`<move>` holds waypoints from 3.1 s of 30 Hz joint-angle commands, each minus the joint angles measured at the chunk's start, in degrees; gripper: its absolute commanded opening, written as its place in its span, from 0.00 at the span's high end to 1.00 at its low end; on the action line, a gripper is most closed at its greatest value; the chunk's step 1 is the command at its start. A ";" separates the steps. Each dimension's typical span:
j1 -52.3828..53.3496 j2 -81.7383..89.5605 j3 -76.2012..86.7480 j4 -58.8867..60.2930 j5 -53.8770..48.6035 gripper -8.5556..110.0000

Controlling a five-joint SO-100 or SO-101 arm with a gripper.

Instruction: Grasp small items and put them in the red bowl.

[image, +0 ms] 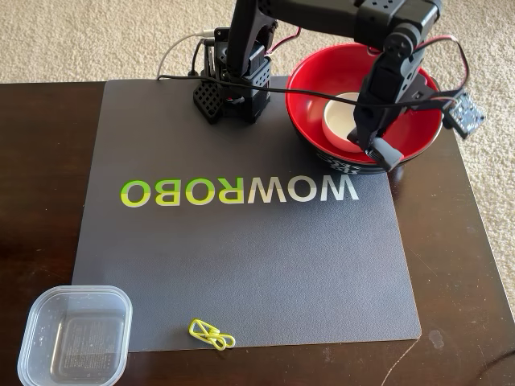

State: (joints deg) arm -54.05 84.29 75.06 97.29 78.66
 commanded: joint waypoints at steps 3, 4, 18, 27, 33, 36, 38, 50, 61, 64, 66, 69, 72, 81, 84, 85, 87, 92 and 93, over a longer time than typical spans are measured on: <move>-3.43 3.34 5.19 0.44 5.71 0.87; -3.43 3.34 5.36 0.44 5.71 0.80; 4.13 -0.44 -8.26 -0.62 -6.42 0.40; 37.00 -19.78 -38.32 0.35 -25.40 0.44; 55.63 -30.06 -40.69 0.35 -55.37 0.52; 59.33 -34.80 -42.01 0.26 -70.14 0.56; 60.38 -38.50 -45.79 0.18 -77.17 0.58; 59.94 -56.25 -69.08 0.35 -82.88 0.61; 59.41 -62.75 -74.71 0.26 -84.73 0.64; 58.01 -64.34 -76.29 0.18 -84.20 0.65; 57.30 -64.95 -76.46 0.26 -83.94 0.71; 56.87 -65.39 -76.38 0.35 -82.18 0.81; 56.51 -65.57 -76.29 0.35 -79.63 0.89; 55.37 -63.02 -73.83 0.70 -74.53 0.93; 52.56 -58.27 -72.77 0.70 -68.38 0.93; 50.89 -55.99 -71.89 0.70 -64.95 0.93; 46.67 -52.29 -71.46 0.79 -58.10 0.93; 32.78 -43.07 -65.74 0.79 -38.32 0.93; 29.88 -39.99 -62.40 0.79 -33.93 0.93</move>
State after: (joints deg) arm -15.64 34.54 8.17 98.09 33.84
